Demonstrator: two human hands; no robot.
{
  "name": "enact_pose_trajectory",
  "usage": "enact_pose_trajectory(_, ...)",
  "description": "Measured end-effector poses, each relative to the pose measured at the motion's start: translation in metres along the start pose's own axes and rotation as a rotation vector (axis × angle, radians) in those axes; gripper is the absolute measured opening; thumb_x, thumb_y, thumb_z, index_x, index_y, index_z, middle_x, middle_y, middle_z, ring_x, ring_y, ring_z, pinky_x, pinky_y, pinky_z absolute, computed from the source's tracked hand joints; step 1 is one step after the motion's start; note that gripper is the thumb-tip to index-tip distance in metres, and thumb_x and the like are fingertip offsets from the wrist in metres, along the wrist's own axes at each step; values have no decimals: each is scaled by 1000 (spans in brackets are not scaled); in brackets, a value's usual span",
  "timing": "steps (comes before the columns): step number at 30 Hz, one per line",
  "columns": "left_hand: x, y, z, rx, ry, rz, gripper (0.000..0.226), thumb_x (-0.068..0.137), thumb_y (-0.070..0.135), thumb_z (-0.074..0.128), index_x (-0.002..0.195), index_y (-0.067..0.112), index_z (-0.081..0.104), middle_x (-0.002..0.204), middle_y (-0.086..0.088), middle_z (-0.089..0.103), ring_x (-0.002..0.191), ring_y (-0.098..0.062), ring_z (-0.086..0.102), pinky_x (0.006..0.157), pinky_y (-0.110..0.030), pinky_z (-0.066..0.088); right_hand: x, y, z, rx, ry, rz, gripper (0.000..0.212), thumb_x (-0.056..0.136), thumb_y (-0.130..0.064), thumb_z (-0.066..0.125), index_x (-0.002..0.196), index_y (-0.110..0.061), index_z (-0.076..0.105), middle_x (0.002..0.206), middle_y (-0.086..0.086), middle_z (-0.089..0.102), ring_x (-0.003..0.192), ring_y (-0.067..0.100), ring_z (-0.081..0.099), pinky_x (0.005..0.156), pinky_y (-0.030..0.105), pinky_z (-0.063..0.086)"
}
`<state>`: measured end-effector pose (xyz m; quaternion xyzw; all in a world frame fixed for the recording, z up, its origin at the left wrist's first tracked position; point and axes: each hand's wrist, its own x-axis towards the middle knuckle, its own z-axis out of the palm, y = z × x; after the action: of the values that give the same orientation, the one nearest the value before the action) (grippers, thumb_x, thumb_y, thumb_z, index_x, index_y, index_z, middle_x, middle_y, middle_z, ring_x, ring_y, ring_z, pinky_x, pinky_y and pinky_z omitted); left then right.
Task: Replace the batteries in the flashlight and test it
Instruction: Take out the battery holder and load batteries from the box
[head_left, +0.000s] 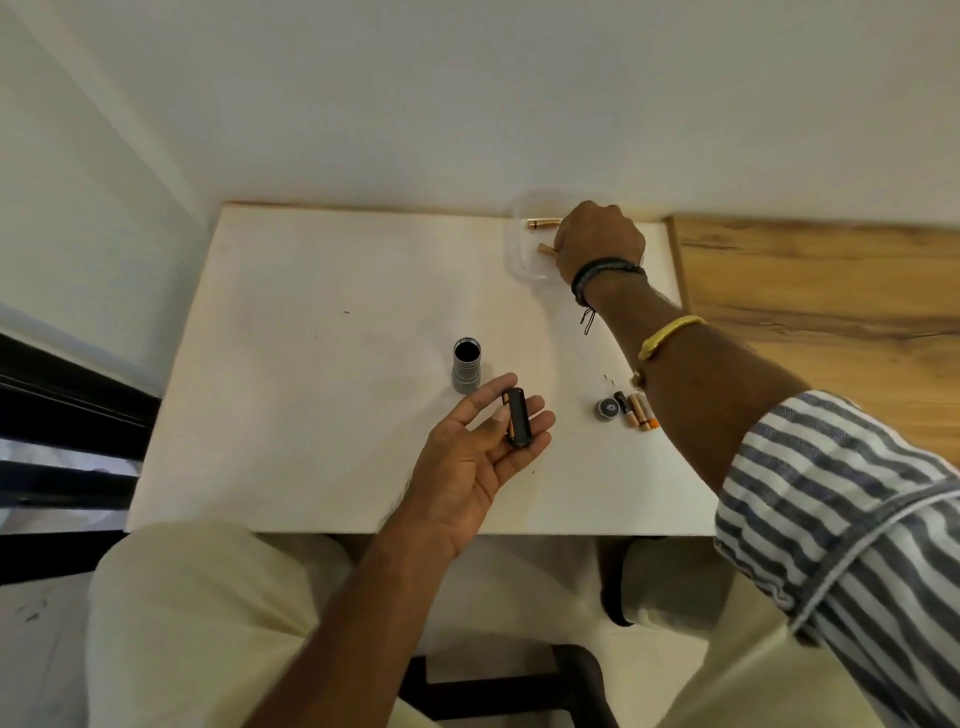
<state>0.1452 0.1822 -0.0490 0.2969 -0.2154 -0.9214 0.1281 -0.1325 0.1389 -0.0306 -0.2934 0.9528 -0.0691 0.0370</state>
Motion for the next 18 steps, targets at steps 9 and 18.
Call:
enact_pose_trajectory(9, -9, 8, 8, -44, -8, 37, 35, 95, 5, 59, 130, 5, 58, 127, -26, 66, 118, -39, 65, 91, -42, 58, -42, 5, -22, 314, 110, -27, 14, 86, -28, 67, 98, -26, 75, 100, -2, 74, 93, 23, 68, 76, 37, 58)
enact_pose_trajectory(18, -21, 7, 13, -42, -19, 67, 28, 103, 4, 49, 128, -3, 56, 125, -22, 68, 117, -37, 66, 91, -41, 59, -178, 17, -55, 1003, 94, 28, 13, 82, -13, 74, 92, -20, 79, 82, -3, 77, 75, 16, 75, 75, 40, 64)
